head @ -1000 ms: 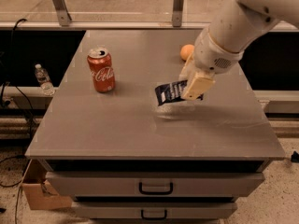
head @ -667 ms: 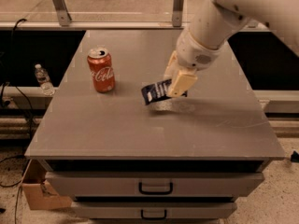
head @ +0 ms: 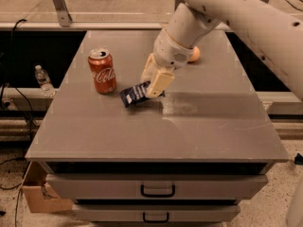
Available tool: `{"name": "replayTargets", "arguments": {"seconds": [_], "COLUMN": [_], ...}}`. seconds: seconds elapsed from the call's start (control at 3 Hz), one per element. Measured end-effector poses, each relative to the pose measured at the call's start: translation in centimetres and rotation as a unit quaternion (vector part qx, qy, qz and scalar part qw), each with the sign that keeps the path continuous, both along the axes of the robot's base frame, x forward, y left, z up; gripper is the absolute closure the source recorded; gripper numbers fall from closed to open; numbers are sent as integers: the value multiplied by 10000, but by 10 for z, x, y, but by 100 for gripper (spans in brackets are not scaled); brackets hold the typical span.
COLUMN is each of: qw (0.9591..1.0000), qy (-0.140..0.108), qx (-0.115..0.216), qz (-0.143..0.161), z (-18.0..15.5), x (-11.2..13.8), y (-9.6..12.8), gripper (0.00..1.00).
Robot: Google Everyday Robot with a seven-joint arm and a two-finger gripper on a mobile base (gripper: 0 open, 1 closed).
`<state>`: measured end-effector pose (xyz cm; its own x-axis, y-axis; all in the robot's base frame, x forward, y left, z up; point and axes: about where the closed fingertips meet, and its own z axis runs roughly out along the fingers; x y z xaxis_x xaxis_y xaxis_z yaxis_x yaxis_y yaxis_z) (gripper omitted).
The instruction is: Move rxbar blueberry near coke can
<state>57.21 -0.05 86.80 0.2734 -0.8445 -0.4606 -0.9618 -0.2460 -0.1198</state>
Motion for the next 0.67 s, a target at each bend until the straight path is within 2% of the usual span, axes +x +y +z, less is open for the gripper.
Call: {"name": "replayTargets", "arguments": {"seconds": [0.33,0.67], "qw": [9991,9980], "qy": [116,153], "qx": [296,408], "qz": [262,456], "z": [0,-1], "x": [8,14], "y": [23,42], "gripper": [100,100]}}
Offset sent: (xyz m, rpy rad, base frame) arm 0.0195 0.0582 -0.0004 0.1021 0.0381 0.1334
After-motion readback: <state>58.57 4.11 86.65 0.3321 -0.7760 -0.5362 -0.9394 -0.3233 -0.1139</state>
